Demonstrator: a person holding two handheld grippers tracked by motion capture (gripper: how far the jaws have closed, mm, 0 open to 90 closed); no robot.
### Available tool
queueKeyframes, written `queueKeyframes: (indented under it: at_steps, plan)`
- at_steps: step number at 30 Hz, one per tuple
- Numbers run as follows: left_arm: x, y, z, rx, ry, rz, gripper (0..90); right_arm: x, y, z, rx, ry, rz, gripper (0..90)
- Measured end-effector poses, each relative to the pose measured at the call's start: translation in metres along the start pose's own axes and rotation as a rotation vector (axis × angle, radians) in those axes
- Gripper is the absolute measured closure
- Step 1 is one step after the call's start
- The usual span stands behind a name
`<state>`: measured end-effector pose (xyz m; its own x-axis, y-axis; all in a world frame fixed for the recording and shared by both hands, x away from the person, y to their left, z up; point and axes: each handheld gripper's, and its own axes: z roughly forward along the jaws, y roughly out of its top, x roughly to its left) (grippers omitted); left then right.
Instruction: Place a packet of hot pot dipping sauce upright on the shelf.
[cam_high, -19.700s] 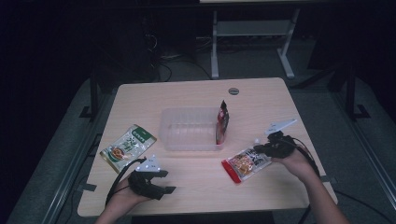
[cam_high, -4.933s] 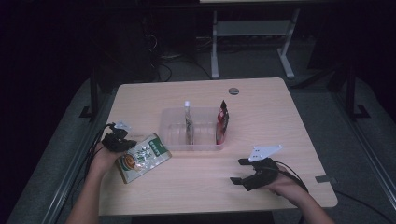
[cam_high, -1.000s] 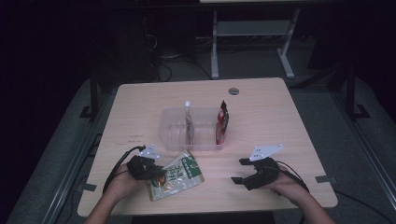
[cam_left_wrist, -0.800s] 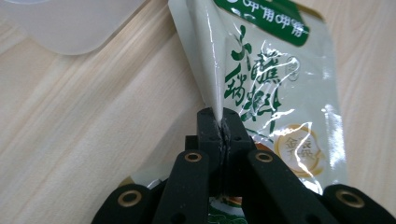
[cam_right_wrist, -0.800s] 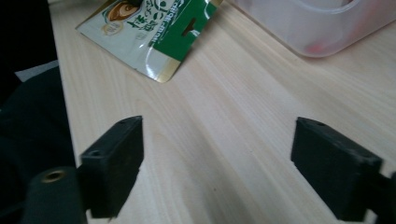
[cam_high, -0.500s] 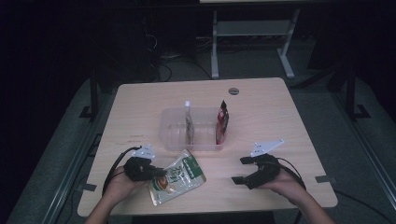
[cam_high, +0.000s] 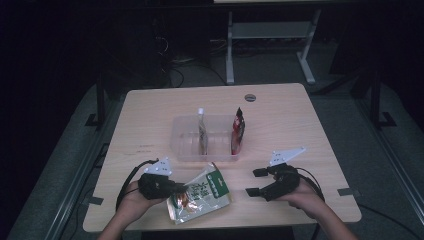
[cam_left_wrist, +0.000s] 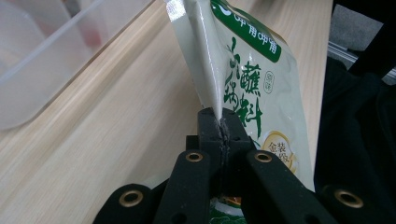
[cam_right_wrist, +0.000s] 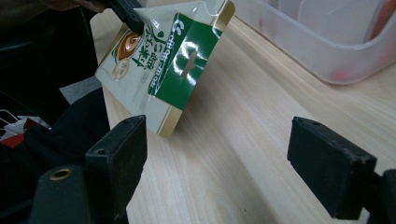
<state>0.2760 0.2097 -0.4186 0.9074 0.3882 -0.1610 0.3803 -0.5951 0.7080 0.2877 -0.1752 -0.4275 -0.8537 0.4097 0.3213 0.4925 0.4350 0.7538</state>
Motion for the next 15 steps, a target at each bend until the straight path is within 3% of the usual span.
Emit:
queueKeyframes:
  at_steps: [15]
  plan:
    - [-0.010,0.015,0.001,-0.060,0.011,0.031,89.6,0.005,0.023,0.030,-0.006,0.085,-0.020,20.5]
